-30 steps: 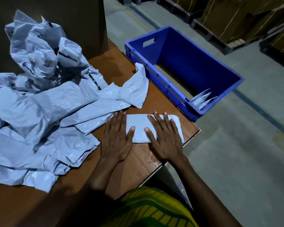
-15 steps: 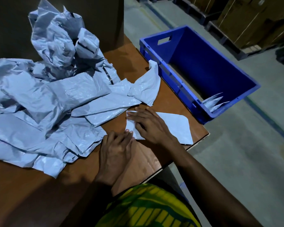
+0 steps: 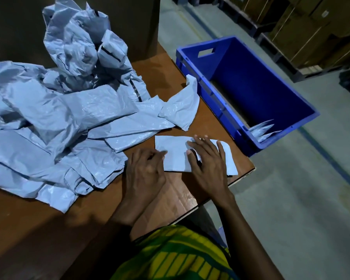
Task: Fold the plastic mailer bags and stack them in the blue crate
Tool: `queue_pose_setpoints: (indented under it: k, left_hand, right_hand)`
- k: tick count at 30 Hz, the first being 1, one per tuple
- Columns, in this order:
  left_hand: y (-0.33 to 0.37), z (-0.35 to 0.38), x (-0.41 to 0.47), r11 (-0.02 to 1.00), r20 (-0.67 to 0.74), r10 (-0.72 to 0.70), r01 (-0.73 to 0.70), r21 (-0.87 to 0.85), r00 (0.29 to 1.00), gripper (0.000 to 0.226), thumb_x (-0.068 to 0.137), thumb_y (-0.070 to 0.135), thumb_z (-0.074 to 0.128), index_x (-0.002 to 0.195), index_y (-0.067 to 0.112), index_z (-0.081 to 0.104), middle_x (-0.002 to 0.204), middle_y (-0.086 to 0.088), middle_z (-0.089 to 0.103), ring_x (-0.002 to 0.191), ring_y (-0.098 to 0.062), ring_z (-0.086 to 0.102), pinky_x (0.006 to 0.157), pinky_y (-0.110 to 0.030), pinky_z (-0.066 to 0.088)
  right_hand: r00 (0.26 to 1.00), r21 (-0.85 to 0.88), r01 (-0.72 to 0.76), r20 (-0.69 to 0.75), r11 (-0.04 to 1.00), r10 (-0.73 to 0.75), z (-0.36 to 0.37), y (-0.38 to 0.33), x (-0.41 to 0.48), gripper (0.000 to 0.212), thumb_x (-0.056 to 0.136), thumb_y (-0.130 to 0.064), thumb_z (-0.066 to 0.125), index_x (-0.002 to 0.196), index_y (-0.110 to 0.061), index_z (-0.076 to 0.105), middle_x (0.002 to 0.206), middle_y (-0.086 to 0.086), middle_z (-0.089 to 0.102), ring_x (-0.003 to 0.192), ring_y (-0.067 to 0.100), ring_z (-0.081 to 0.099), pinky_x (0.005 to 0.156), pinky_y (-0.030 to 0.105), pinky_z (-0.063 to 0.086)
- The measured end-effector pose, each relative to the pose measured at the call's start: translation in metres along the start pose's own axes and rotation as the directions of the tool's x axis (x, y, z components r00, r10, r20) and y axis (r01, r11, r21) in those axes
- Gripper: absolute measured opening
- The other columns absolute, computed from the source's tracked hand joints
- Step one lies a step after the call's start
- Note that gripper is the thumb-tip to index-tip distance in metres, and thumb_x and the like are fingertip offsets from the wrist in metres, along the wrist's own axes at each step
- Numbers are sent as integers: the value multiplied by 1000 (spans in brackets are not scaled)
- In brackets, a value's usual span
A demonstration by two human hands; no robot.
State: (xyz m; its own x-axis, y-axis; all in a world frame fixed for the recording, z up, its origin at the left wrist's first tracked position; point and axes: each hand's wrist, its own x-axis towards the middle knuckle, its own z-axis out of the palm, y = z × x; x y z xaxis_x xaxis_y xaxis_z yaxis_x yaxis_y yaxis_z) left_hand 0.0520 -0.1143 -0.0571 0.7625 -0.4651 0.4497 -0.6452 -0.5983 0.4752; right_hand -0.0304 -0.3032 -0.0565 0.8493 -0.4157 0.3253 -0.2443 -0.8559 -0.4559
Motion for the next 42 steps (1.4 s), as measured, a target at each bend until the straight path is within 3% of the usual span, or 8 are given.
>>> queue_pose_setpoints:
  k: [5, 8, 12, 19, 24, 33, 37, 42]
  left_hand:
    - [0, 9, 36, 952, 191, -259, 284, -116, 947, 41, 85, -13, 61, 122, 2, 72, 108, -22, 68, 104, -41, 64, 87, -46, 53]
    - [-17, 3, 51, 943, 273, -282, 318, -97, 920, 39, 92, -3, 63, 124, 16, 75, 106, -14, 65, 102, -36, 65, 81, -43, 53]
    - [-29, -8, 61, 967, 367, -249, 253, 38, 896, 30, 98, 28, 62, 123, 38, 74, 106, -2, 55, 99, -28, 63, 77, -41, 52]
    - [-33, -15, 60, 982, 361, -165, 187, -29, 918, 36, 96, 30, 65, 124, 53, 69, 99, 9, 51, 92, -18, 62, 73, -37, 52]
    - [-35, -8, 60, 999, 187, -17, 25, -40, 982, 21, 85, 15, 82, 98, 31, 83, 90, 8, 67, 77, -24, 69, 55, -29, 47]
    - [-45, 1, 44, 975, 107, 193, -203, 86, 975, 32, 82, 5, 53, 96, 18, 79, 97, 2, 73, 81, -28, 67, 47, -31, 47]
    - [-45, -1, 50, 1000, 206, 16, -21, 22, 978, 31, 84, 10, 55, 101, 17, 80, 97, -2, 72, 92, -32, 67, 64, -41, 56]
    - [-9, -4, 43, 980, 139, -108, 129, -151, 984, 40, 82, -3, 52, 113, 7, 75, 104, -14, 71, 101, -35, 64, 85, -42, 52]
  right_hand:
    - [981, -13, 191, -43, 982, -191, -7, -24, -9, 29, 100, -40, 68, 121, -22, 76, 130, 1, 70, 126, 23, 60, 114, 48, 38]
    - [950, 4, 310, 22, 951, -310, 4, -53, -13, 28, 98, -46, 71, 114, -24, 76, 115, -2, 69, 110, 22, 60, 96, 41, 43]
    - [955, -50, 295, 32, 954, -294, 24, -64, -10, 25, 100, -48, 66, 106, -25, 76, 108, -5, 67, 103, 24, 58, 87, 42, 41]
    - [933, -30, 313, -178, 949, -313, 25, -65, -11, 15, 99, -29, 68, 94, -17, 77, 99, -2, 71, 91, 26, 64, 82, 47, 42]
    - [925, 164, 275, -314, 947, -214, 20, -50, -15, 7, 91, -20, 80, 90, -13, 80, 94, 0, 72, 88, 21, 68, 76, 45, 47]
    - [954, 316, 206, -276, 926, -118, 21, -44, -24, 13, 91, -19, 79, 83, -10, 75, 89, -1, 70, 87, 17, 65, 76, 46, 49]
    - [948, 271, 315, -143, 910, -286, 11, -44, -21, 21, 101, -28, 72, 88, -14, 80, 92, -5, 75, 89, 17, 65, 83, 40, 46]
    - [973, 238, 56, -231, 970, 1, -11, -29, -5, 15, 102, -21, 69, 101, -12, 80, 104, -1, 77, 100, 17, 65, 91, 38, 48]
